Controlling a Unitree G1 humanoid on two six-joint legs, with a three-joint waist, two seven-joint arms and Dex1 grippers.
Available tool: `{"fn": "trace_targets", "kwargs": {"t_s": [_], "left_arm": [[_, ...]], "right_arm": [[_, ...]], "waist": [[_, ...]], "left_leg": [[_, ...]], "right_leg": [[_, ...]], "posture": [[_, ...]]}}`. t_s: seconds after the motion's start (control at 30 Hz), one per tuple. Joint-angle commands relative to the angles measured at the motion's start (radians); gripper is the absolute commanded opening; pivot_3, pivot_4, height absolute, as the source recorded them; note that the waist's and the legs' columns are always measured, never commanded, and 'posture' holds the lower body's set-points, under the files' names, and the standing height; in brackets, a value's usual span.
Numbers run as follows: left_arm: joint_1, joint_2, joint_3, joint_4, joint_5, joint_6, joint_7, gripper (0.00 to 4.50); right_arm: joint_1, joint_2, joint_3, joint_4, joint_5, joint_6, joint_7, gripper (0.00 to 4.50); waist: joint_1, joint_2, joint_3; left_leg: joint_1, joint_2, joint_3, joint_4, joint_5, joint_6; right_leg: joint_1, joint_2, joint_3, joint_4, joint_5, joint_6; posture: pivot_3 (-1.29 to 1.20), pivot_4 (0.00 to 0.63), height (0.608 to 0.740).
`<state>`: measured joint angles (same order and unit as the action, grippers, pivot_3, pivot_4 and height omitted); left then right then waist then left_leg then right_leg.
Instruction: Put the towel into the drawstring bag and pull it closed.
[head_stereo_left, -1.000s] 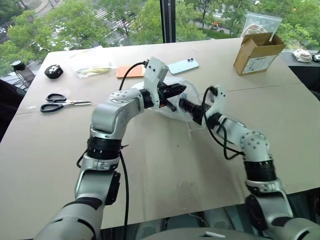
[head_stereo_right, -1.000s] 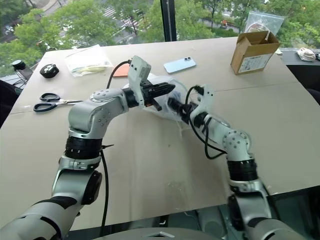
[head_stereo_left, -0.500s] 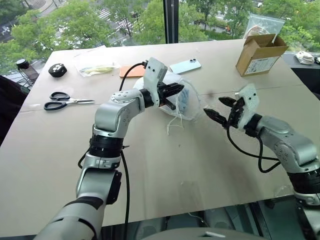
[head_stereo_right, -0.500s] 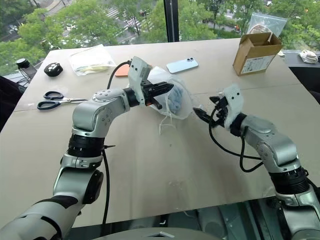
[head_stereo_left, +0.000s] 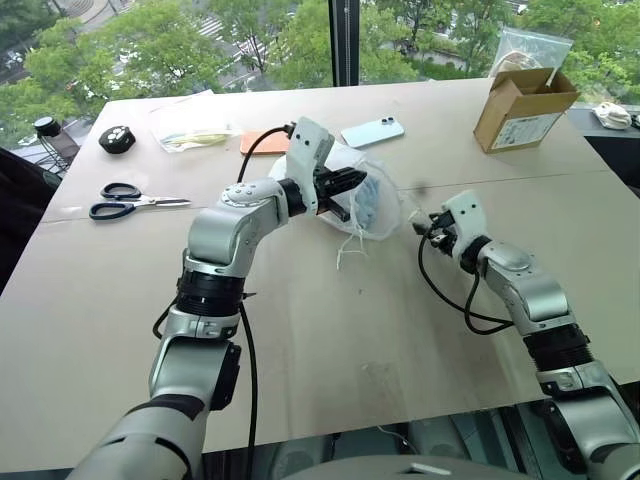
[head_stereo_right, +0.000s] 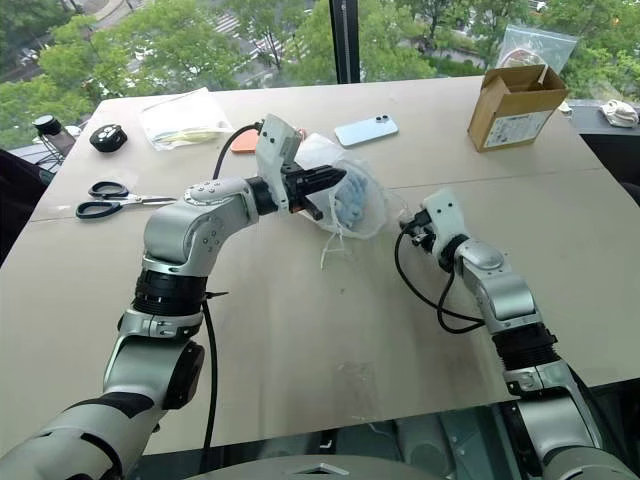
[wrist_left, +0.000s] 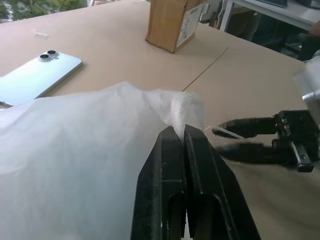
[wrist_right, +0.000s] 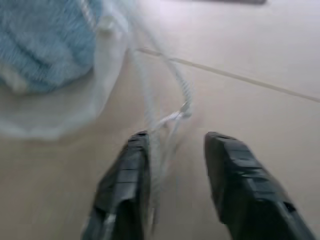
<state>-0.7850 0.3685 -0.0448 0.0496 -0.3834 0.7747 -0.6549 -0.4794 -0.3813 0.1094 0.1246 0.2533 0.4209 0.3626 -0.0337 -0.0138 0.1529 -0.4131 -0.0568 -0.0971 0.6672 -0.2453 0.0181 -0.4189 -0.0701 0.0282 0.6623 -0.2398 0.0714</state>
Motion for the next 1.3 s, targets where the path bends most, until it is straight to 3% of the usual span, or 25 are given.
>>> {"fn": "trace_targets", "kwargs": {"t_s": [0.03, 0.17, 0.27, 0.43, 0.6, 0.73, 0.93, 1.3], "left_arm": [[-0.002, 0.007, 0.007, -0.046, -0.002, -0.006, 0.004, 0.00], [0.006, 0.005, 0.006, -0.042, 0.007, -0.012, 0.014, 0.00], [0.018, 0.021, -0.014, -0.060, 0.011, -0.005, -0.009, 0.80], [0.054, 0.077, 0.022, -0.123, -0.025, 0.010, -0.048, 2.99], [0.106, 0.213, 0.088, -0.210, -0.121, 0.114, -0.137, 2.99], [0.212, 0.244, 0.003, -0.259, -0.079, 0.104, -0.134, 2.99], [0.285, 0.151, -0.093, -0.187, 0.000, 0.042, -0.048, 2.99], [0.254, -0.004, -0.127, 0.012, 0.127, -0.105, 0.061, 2.99]], "right_arm": [[-0.018, 0.005, -0.054, -0.034, -0.026, -0.046, -0.028, 0.10], [-0.062, 0.013, -0.104, -0.009, -0.082, -0.119, -0.105, 0.04], [-0.106, 0.025, -0.126, -0.021, -0.088, -0.106, -0.123, 0.00], [-0.158, 0.051, -0.132, -0.051, -0.089, -0.066, -0.120, 0.00], [-0.178, 0.065, -0.129, -0.089, -0.090, -0.029, -0.114, 0.00], [-0.185, 0.081, -0.123, -0.092, -0.091, -0.019, -0.106, 0.00], [-0.193, 0.092, -0.123, -0.096, -0.096, -0.013, -0.100, 0.00], [-0.177, 0.100, -0.143, -0.126, -0.094, 0.005, -0.121, 0.00]], "waist": [[0.000, 0.000, 0.000], [-0.001, 0.000, 0.000], [-0.006, 0.000, 0.000], [-0.007, 0.000, 0.000], [-0.009, 0.000, 0.000], [-0.005, 0.001, 0.000], [0.000, 0.001, 0.000], [0.002, 0.001, -0.001]], "left_leg": [[0.000, 0.000, 0.000, 0.000, 0.000, 0.000], [0.000, 0.000, 0.000, 0.000, 0.000, 0.000], [0.000, 0.000, 0.001, 0.000, 0.000, 0.000], [0.000, 0.001, 0.001, -0.001, 0.000, 0.000], [-0.001, 0.001, 0.001, -0.002, 0.000, 0.000], [0.000, 0.001, 0.002, -0.002, 0.000, 0.000], [0.000, 0.000, 0.001, -0.002, 0.000, 0.000], [0.000, 0.000, 0.001, -0.002, 0.000, 0.000]], "right_leg": [[0.000, 0.000, 0.000, 0.000, 0.000, 0.000], [0.000, 0.000, 0.000, 0.000, 0.000, 0.000], [0.000, 0.000, 0.001, 0.000, 0.000, 0.000], [-0.001, 0.000, 0.001, 0.000, 0.000, 0.000], [-0.002, 0.000, 0.002, 0.000, 0.000, 0.000], [-0.002, 0.000, 0.002, 0.000, 0.000, 0.000], [-0.002, 0.000, 0.001, 0.000, 0.000, 0.000], [-0.002, 0.000, 0.001, 0.001, 0.000, 0.000]], "posture": [[0.00, 0.150, 0.740], [0.00, 0.150, 0.740], [0.00, 0.150, 0.740], [0.00, 0.150, 0.740], [0.00, 0.150, 0.740], [0.00, 0.150, 0.740], [0.00, 0.150, 0.740], [0.00, 0.150, 0.740]]}}
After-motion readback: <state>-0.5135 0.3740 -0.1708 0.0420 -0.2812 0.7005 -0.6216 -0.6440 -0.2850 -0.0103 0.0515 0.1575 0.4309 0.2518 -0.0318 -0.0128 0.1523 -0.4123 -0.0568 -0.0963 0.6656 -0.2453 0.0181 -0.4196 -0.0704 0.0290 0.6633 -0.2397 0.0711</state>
